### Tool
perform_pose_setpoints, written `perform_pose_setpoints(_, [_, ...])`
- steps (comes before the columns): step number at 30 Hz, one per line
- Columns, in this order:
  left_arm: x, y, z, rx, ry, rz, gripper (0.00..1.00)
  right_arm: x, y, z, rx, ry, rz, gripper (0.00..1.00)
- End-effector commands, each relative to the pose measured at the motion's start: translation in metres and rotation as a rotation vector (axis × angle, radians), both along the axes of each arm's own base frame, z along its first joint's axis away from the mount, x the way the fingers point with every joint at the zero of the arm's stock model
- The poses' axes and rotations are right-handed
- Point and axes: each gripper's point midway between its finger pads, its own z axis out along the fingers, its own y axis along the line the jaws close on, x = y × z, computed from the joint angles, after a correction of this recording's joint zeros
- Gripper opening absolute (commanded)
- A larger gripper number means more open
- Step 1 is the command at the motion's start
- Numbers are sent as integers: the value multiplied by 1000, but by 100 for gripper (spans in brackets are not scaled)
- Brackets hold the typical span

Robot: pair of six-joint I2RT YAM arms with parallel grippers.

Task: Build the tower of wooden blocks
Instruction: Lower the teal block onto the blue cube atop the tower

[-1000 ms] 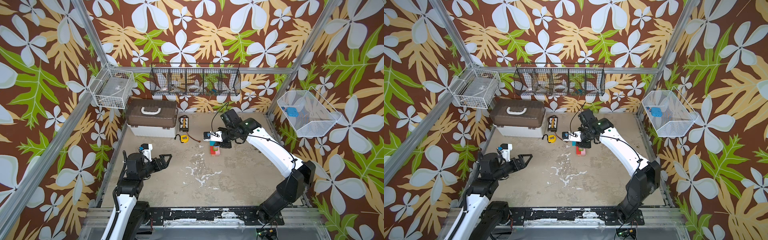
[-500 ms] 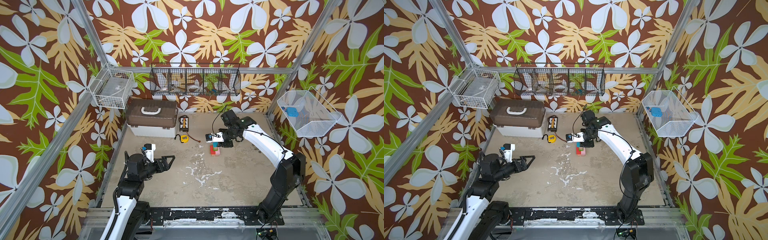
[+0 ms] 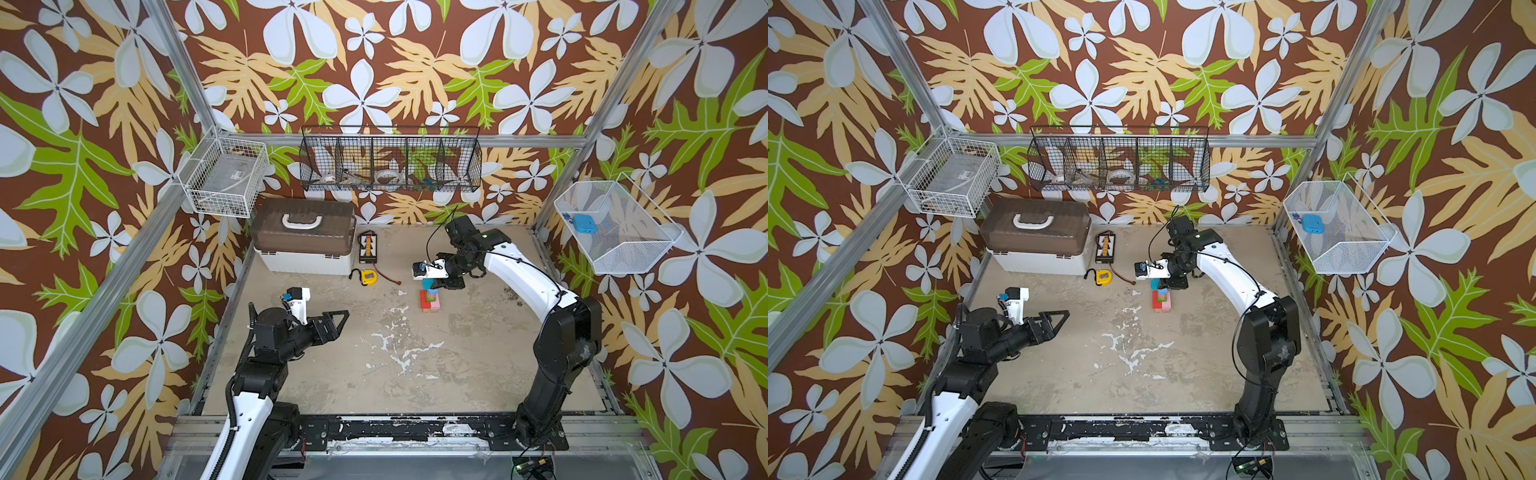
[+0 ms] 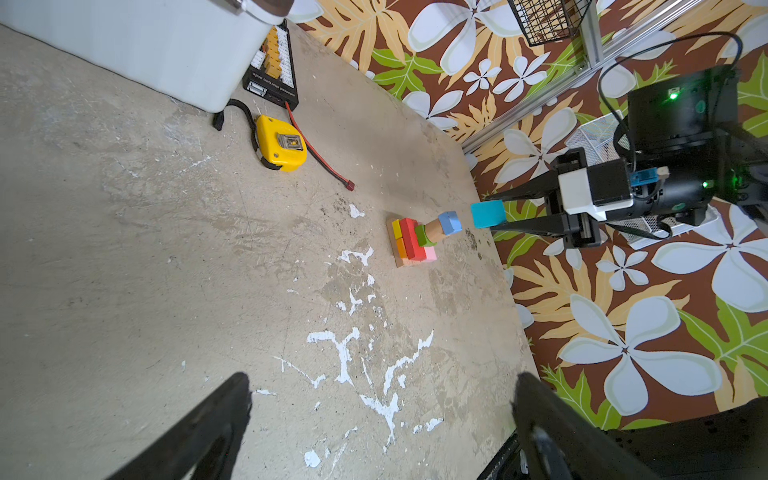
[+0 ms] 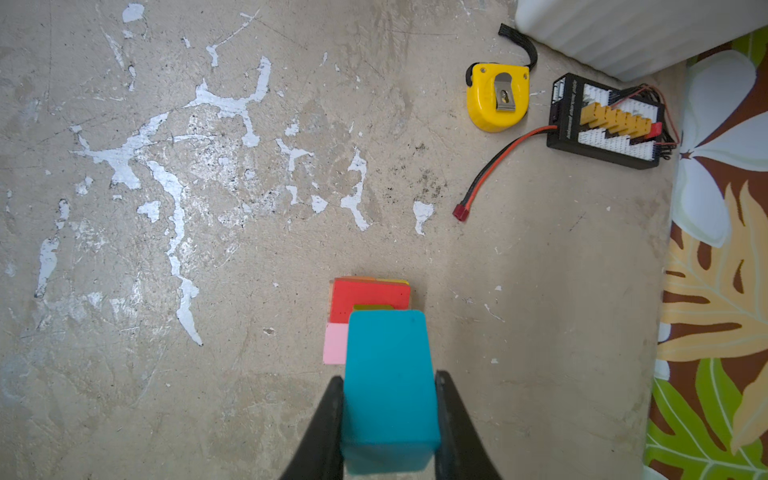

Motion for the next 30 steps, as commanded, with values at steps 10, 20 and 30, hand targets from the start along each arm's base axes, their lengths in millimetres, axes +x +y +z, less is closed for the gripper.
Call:
perform_pose_setpoints(10, [1,1,3,8,-18,1,100,-3,-6,-23,-42,72,-6,0])
perform_pose_setpoints(20, [2,1,2,9,-15,4,100,-2,-10,-33,-58,83,-19,0])
perform_pose_setpoints(30, [2,1,2,9,-13,4,100,6,-6,-26,-14,75,-37,0])
